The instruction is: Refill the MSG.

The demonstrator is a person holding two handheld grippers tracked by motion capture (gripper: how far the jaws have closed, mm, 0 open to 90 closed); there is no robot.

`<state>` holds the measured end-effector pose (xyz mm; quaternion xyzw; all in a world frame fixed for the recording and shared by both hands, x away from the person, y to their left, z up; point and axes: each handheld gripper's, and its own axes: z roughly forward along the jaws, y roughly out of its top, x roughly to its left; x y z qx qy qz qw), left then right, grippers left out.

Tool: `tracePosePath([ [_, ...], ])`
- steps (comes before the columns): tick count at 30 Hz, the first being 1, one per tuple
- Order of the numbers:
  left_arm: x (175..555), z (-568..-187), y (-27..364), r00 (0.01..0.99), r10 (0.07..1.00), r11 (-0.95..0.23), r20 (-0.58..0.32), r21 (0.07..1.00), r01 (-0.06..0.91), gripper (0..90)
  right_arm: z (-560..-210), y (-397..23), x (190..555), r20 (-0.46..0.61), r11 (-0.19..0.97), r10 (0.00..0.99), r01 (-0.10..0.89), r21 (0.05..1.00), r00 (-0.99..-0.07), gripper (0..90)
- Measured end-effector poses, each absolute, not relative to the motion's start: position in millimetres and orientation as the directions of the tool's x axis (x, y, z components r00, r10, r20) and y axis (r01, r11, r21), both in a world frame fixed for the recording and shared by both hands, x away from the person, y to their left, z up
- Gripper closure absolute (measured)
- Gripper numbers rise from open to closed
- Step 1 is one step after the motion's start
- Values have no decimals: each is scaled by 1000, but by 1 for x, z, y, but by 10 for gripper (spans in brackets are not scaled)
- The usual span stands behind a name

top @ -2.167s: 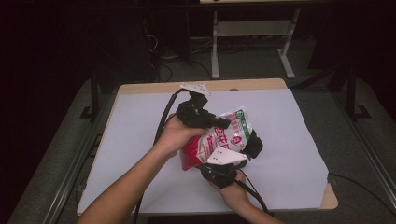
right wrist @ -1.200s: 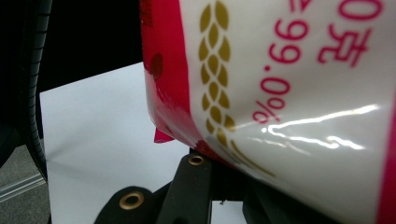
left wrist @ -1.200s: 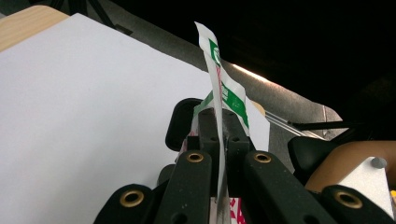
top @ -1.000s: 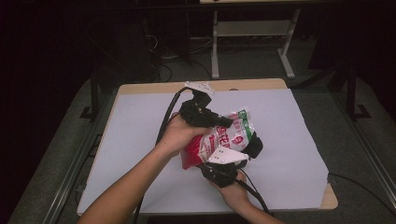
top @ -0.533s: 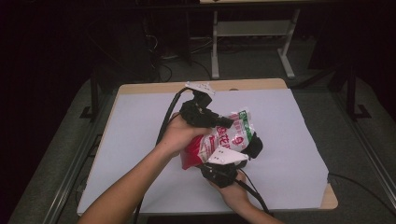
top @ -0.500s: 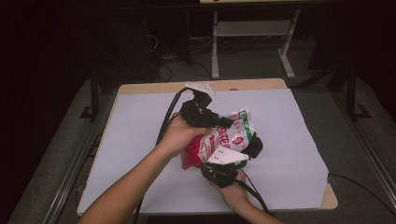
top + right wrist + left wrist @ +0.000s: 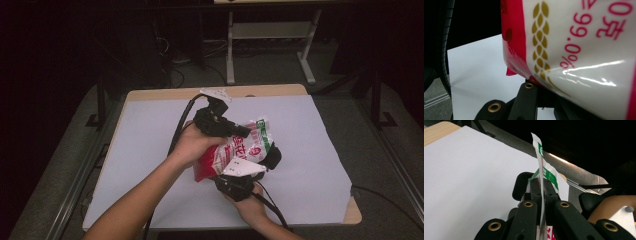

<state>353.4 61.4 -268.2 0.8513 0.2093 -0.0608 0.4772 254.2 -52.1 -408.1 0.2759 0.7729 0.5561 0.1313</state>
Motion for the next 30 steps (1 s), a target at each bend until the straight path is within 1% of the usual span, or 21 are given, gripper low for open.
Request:
tracePosePath([
  [30, 353, -269, 59, 903, 299, -458, -307, 785, 418, 900, -409, -53, 254, 108, 223, 571, 280, 934, -814, 900],
])
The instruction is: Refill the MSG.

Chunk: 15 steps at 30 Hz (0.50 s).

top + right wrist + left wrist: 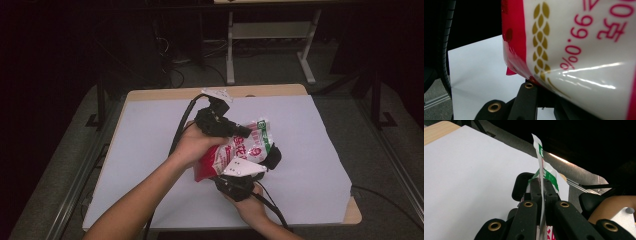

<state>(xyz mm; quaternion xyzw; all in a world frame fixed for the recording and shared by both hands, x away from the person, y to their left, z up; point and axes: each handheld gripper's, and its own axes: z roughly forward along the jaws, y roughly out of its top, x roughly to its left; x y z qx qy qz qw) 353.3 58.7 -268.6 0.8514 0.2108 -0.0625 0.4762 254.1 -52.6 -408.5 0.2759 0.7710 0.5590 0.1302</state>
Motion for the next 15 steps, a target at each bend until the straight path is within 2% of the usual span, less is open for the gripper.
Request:
tracePosePath([
  [15, 353, -269, 58, 903, 298, -460, -308, 783, 419, 900, -409, -53, 254, 106, 223, 570, 278, 934, -815, 900],
])
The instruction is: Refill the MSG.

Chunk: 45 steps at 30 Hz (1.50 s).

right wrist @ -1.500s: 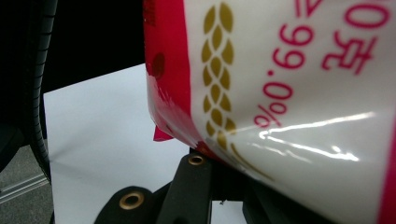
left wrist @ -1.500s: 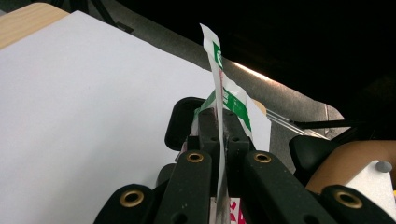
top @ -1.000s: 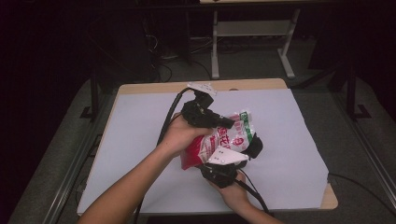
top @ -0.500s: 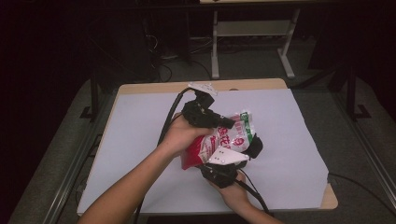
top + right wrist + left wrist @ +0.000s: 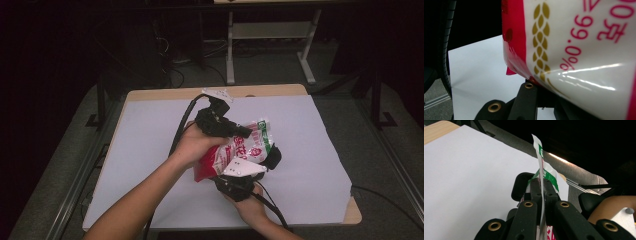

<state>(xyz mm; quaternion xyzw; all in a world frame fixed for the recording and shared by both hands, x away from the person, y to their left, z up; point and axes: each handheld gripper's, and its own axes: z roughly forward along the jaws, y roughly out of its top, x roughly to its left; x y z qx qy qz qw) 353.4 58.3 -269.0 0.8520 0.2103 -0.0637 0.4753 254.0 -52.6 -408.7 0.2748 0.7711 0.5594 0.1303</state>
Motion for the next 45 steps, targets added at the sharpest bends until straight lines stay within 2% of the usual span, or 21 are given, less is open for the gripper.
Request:
tracePosePath([
  [45, 353, -269, 55, 904, 302, -466, -301, 781, 416, 900, -409, -52, 254, 116, 213, 570, 282, 935, -813, 900],
])
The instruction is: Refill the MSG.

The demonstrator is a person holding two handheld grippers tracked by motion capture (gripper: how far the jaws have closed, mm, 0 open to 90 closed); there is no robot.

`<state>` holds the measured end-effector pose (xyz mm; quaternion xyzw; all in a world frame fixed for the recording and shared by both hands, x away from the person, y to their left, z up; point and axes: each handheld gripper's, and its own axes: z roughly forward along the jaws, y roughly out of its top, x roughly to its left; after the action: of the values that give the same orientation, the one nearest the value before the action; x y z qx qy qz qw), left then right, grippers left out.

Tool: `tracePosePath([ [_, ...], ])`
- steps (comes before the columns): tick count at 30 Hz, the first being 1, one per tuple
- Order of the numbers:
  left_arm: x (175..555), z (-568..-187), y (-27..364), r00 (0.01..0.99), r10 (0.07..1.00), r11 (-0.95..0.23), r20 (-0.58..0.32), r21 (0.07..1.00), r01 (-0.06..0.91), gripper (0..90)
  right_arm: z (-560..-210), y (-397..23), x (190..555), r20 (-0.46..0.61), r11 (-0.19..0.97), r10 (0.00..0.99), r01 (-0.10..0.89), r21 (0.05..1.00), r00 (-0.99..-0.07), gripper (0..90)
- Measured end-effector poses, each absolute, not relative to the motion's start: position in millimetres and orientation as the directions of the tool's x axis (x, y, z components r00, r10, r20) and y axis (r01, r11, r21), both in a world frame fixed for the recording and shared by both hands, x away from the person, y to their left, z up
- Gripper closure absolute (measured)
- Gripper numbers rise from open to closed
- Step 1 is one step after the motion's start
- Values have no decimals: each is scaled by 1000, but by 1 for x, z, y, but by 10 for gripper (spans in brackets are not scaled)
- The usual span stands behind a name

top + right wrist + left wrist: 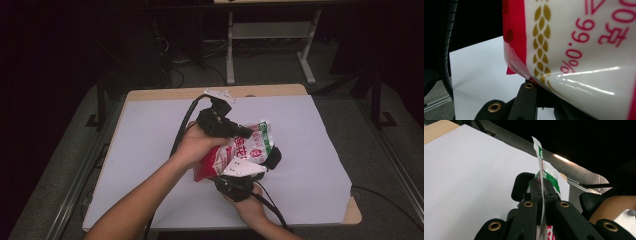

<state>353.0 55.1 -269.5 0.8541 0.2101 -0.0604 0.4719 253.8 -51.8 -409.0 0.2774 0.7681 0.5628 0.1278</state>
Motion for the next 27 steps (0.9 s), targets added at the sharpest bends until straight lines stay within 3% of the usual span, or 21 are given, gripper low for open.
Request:
tracePosePath([
  [27, 353, -271, 52, 902, 308, -469, -301, 777, 420, 900, -408, -51, 254, 126, 203, 564, 285, 937, -816, 900],
])
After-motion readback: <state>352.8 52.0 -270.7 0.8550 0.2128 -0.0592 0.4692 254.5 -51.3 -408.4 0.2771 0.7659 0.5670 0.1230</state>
